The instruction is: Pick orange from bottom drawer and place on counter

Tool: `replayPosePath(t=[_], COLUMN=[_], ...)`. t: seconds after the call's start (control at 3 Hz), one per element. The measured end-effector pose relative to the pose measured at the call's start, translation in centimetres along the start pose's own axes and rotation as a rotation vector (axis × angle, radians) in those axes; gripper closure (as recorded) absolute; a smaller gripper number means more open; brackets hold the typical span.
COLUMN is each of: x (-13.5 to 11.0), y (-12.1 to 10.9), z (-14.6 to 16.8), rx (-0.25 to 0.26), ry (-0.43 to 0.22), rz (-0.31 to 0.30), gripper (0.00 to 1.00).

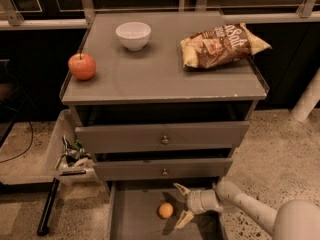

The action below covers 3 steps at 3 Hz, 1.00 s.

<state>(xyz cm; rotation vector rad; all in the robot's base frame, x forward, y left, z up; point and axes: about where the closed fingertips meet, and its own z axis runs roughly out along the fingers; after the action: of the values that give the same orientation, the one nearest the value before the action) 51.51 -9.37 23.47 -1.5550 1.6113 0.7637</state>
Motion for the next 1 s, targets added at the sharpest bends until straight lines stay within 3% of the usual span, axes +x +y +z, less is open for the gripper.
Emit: replayPosePath(t=[0.33,1.0], x=[1.9,4.6], y=[-0.6,-1.3], z=[2.8,6.5], rx=[-0.003,0.008], ry=[-0.035,-0.048], rz=[0.033,0.005], gripper=[0.00,0.00])
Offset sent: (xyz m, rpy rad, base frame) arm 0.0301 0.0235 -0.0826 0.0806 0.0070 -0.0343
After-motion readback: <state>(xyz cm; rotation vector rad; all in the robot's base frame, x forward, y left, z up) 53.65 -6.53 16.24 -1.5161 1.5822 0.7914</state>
